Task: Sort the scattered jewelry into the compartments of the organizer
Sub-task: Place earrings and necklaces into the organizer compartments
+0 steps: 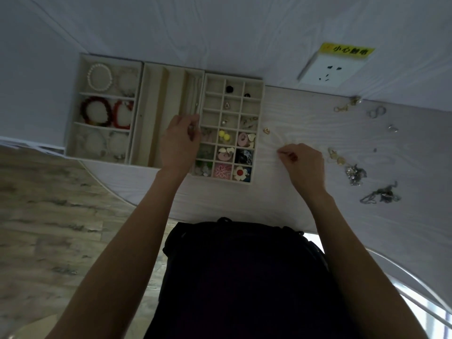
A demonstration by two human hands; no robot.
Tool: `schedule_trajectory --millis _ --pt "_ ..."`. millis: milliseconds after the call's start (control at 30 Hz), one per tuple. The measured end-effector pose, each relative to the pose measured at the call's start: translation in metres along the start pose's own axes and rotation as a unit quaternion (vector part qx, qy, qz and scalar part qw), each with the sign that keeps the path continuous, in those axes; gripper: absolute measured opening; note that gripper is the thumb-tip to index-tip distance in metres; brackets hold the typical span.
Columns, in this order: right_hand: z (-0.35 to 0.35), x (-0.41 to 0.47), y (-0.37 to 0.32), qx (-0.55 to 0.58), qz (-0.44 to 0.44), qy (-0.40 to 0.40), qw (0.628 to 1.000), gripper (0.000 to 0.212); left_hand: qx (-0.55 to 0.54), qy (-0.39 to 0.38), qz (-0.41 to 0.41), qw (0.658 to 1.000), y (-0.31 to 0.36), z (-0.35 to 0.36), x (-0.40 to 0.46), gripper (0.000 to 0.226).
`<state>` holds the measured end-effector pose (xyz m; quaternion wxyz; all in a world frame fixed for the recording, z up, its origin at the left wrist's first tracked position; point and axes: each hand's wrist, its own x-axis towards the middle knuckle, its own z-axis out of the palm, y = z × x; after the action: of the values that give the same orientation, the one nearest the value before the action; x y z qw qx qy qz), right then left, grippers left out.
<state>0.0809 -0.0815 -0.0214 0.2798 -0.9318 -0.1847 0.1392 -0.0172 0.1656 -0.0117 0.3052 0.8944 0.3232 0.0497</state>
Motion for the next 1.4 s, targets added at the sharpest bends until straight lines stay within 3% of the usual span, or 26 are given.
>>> schedule_trajectory --millis 233,433,733,933,1067,1400 --pt "0.001 0.058 -0.056 0.101 -0.019 0.024 0.994 0.003 -0.007 -0.005 -0.009 1.0 -0.002 0.002 0.001 0.029" --pt "0.019 0.114 -0.081 0.02 0.005 0.084 0.996 0.01 -0.019 0.005 0.012 1.0 -0.006 0.002 0.002 0.027" --pt "0.032 0.124 -0.083 -0.078 0.061 0.098 0.99 0.021 -0.027 -0.001 0.021 0.999 -0.009 0.0 0.003 0.028" --pt "0.023 0.11 -0.071 -0.084 -0.037 0.154 0.984 0.027 -0.038 -0.012 0.026 0.999 -0.01 -0.002 0.004 0.03" --pt "0.022 0.104 -0.063 -0.124 -0.11 0.108 0.98 0.035 -0.029 -0.013 0.023 0.999 -0.01 -0.002 0.004 0.03" --pt "0.024 0.115 -0.067 -0.155 -0.114 0.047 0.98 0.032 -0.039 -0.01 0.036 0.999 -0.01 -0.003 0.004 0.029"
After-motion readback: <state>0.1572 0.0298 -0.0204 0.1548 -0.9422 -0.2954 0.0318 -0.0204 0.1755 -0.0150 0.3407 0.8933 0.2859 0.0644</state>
